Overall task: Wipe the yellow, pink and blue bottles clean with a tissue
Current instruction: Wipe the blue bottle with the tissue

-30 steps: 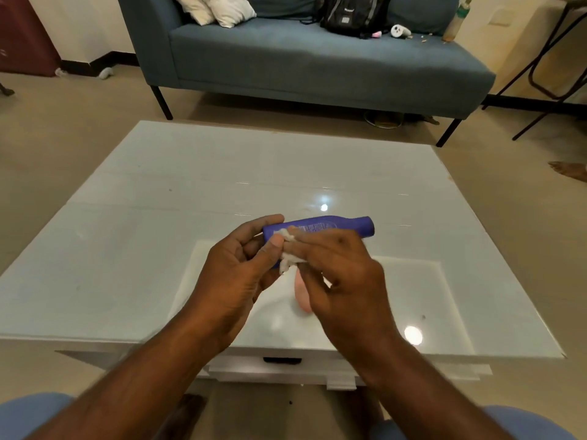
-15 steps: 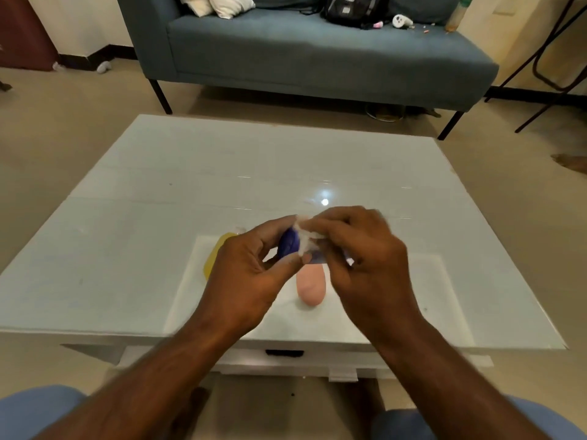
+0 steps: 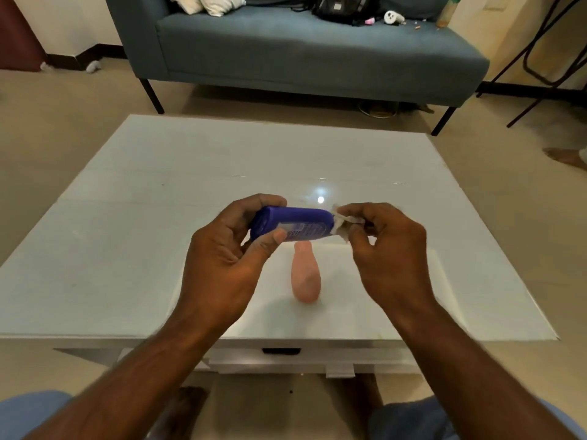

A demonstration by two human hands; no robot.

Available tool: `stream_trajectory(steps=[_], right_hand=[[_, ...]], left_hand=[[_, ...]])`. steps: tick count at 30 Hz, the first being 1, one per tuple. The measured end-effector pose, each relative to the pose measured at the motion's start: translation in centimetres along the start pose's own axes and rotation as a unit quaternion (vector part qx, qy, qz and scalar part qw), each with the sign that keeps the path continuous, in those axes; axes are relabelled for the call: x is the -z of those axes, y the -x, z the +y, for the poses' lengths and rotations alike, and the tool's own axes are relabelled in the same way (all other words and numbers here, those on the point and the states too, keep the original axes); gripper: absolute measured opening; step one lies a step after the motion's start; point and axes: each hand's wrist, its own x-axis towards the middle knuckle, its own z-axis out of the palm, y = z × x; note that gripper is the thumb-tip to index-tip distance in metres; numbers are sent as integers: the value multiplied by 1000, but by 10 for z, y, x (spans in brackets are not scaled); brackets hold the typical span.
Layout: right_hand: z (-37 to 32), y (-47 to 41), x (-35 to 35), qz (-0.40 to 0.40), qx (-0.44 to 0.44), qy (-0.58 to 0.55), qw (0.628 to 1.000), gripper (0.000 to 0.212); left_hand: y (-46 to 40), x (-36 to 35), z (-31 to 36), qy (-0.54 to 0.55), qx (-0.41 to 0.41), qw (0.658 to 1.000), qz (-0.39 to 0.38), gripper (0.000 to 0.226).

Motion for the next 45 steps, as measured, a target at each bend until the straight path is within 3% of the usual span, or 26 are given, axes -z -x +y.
stream_trajectory(steps=[2,7,12,14,16,20,22,24,27,29,33,36,40,45], right_hand=[[-4,2,1,1,21,-21,1000,23],[-32,24,-12,-30,181,-75,980,24],[-9,4,0,-28,3,-65,997,30],[-4,1,3,-15,-4,-57,998,30],[-10,9,1,-15,63,-67,996,20],[-24,35,-19,-79,216,-7,973,28],[-22,33,-22,-63,213,-2,975,27],[-16,19,-15,-14,145,-50,988,23],[-11,3,-3,37,56,-102,993,21],[-16,13,-9,0,66,-115,991,22],[-30,37,-26,-67,106,-129,984,26],[-27,26,-22,-46,89,-136,986,30],[-17,11,-13,-1,41,-125,991,20],[-40,39,-19,-97,176,-152,968,22]], left_hand=[[0,-1,0,21,8,1000,-2,39],[2,-10,-3,21,10,1000,-14,39],[-3,-4,-3,76,57,995,34,37],[-4,-3,-2,122,106,986,41,37],[-3,-7,0,202,167,964,43,39],[-3,-12,6,372,279,884,46,44],[-4,-10,7,420,310,852,33,44],[-4,-8,7,442,323,836,16,42],[1,-10,9,416,334,845,-19,41],[5,-14,11,378,333,863,-33,35],[1,-9,11,298,354,887,11,29],[0,-1,12,242,355,902,-38,26],[7,-3,17,225,375,892,-111,24],[1,-3,9,240,402,883,-37,32]])
